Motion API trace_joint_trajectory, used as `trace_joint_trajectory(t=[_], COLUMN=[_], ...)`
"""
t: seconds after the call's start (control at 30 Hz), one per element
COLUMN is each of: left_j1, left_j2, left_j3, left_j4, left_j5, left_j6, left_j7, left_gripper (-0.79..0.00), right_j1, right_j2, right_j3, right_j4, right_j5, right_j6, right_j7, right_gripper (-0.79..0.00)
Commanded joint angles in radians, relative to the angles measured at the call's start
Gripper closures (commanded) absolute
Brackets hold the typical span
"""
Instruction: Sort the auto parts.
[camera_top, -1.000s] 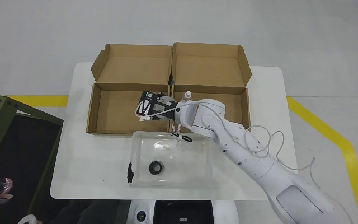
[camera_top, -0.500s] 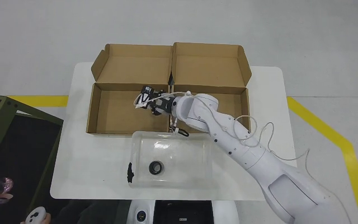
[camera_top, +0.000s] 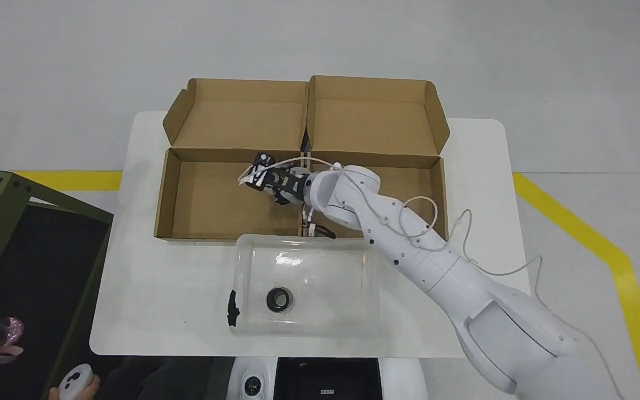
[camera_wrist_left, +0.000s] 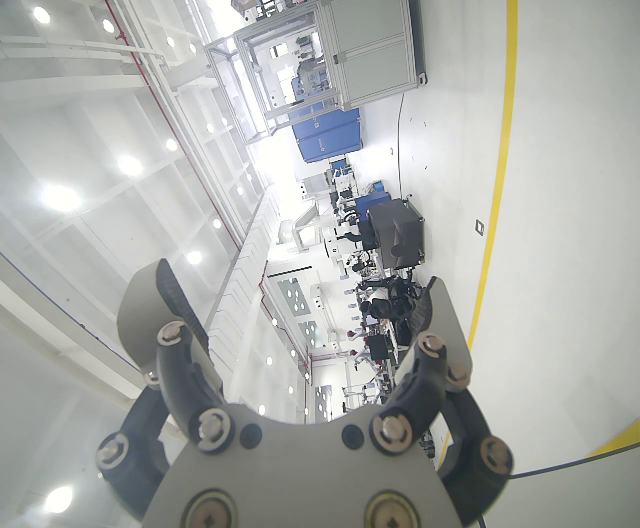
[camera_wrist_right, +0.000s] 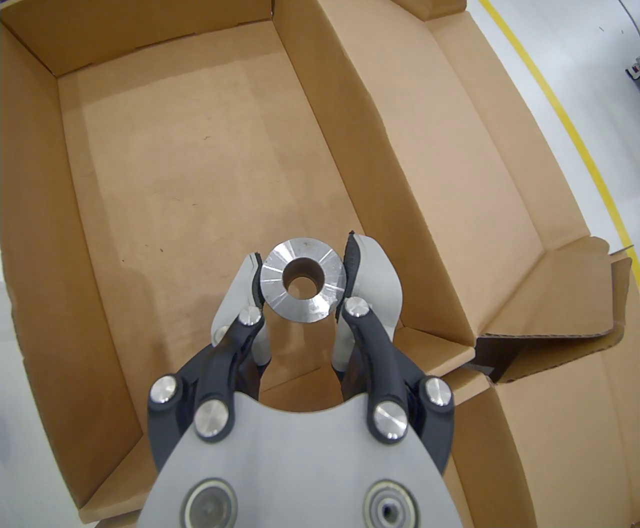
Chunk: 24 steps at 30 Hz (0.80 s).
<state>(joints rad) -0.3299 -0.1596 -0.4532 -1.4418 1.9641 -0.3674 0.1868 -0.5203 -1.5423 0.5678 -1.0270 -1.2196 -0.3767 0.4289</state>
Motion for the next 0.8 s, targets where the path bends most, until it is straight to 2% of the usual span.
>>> trace_joint_trajectory(t=[0.0,0.2,0.23,0.33,0.57,0.77], left_j1=[0.000,0.000,0.000,0.000,0.000,0.000], left_j2=[0.000,0.000,0.000,0.000,0.000,0.000], left_j3=[0.000,0.000,0.000,0.000,0.000,0.000], left_j4=[0.000,0.000,0.000,0.000,0.000,0.000], left_j5=[0.000,0.000,0.000,0.000,0.000,0.000], left_j6=[0.000,0.000,0.000,0.000,0.000,0.000], left_j7=[0.000,0.000,0.000,0.000,0.000,0.000], left_gripper=[-0.785,-0.785,-0.785,-0.785,-0.785,-0.785], right_j1=[0.008,0.029,0.032,0.038,0.045,0.025], right_j2=[-0.009,-0.033,-0.037,-0.045,-0.059,-0.044], right_j3=[-0.006,-0.019,-0.021,-0.023,-0.021,0.012], right_j4=[0.023,0.071,0.076,0.089,0.088,-0.009], right_j5=[-0.002,-0.018,-0.022,-0.030,-0.054,-0.091], right_j6=[0.002,0.004,0.004,0.003,-0.008,-0.032], right_j7=[0.002,0.012,0.015,0.025,0.031,0.042], right_gripper=[-0.055,-0.148,-0.219,-0.308,-0.326,-0.354])
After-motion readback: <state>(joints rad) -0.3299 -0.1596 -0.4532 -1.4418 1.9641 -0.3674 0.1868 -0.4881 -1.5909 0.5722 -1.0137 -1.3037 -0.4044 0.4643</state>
